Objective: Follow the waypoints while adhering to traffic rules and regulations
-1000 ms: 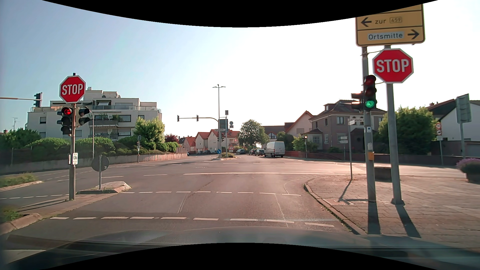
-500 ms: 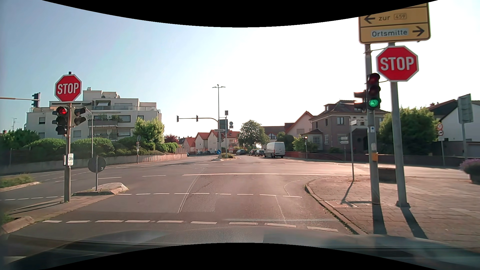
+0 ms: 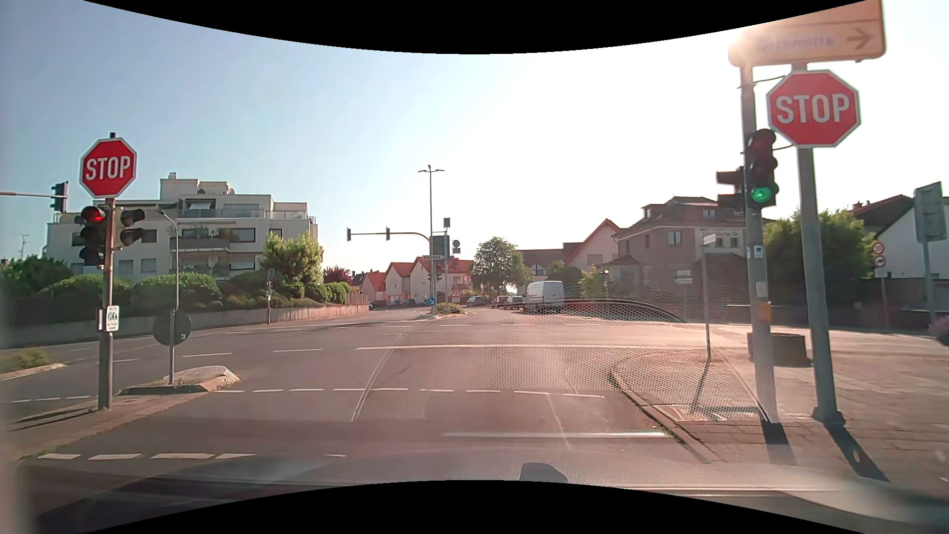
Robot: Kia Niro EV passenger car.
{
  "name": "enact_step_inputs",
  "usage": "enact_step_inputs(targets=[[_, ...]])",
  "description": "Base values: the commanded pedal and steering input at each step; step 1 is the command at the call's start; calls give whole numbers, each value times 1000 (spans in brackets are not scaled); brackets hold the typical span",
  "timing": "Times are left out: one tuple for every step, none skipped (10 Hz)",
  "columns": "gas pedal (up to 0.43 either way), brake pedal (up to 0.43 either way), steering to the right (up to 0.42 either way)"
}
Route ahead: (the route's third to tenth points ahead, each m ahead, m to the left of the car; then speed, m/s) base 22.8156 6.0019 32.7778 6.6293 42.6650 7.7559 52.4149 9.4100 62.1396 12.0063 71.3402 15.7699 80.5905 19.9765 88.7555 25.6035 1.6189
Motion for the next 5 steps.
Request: enact_step_inputs(targets=[[319,0,-1],[319,0,-1],[319,0,-1],[319,0,-1],[319,0,-1]])
